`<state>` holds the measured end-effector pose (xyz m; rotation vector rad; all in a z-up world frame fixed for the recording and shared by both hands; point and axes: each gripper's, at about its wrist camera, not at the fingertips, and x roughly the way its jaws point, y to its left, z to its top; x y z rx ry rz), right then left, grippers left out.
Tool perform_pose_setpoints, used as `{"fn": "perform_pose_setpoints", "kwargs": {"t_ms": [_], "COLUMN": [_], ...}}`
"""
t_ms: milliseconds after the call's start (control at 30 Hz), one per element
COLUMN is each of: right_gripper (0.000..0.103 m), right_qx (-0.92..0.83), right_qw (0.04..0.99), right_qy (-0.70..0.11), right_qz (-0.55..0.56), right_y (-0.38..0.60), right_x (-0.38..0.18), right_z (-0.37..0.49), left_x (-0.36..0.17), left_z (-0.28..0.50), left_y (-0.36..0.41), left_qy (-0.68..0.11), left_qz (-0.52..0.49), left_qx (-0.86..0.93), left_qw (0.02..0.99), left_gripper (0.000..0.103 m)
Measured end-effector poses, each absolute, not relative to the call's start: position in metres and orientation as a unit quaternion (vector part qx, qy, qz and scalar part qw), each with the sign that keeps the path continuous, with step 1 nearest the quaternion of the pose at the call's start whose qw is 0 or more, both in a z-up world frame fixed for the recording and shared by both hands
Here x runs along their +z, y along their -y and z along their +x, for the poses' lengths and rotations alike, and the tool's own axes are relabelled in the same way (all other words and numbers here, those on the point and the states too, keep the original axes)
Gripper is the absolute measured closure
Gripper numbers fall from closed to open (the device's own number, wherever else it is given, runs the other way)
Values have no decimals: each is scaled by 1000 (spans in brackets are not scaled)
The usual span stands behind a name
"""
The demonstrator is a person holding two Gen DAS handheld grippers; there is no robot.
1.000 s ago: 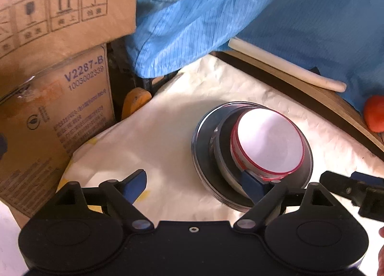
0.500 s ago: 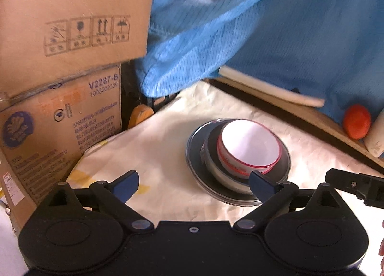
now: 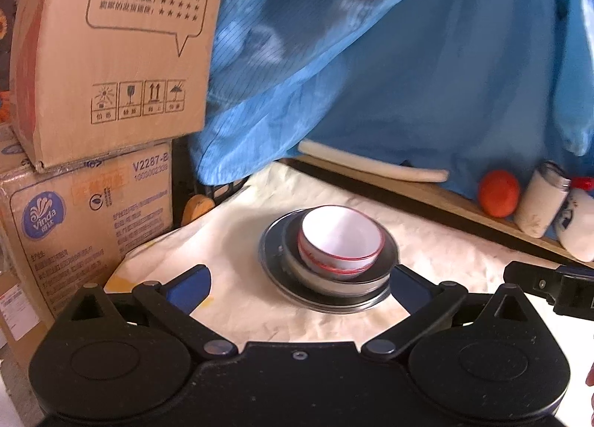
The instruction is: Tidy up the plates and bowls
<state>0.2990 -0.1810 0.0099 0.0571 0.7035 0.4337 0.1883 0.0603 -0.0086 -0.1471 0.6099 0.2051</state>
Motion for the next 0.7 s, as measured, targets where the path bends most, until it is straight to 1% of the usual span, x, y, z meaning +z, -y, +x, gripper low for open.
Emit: {"fn": "perform_pose_setpoints", "kwargs": {"t_ms": [400, 700], "right_gripper": [0, 0], "right_qx": [109, 79], "right_qw": [939, 943], "right_qy": [-323, -320], "right_qz": [49, 46], "right_y": [198, 198], "right_x": [17, 12], "right_z": [219, 171], "left_x": [-7, -13], "left_z": [141, 109], "left_y": [-62, -63], "left_qy": [-283, -272], "left_qz": [-47, -23], "left_qx": [37, 2], "left_qw": [957, 962], "left_gripper": [1, 1]}}
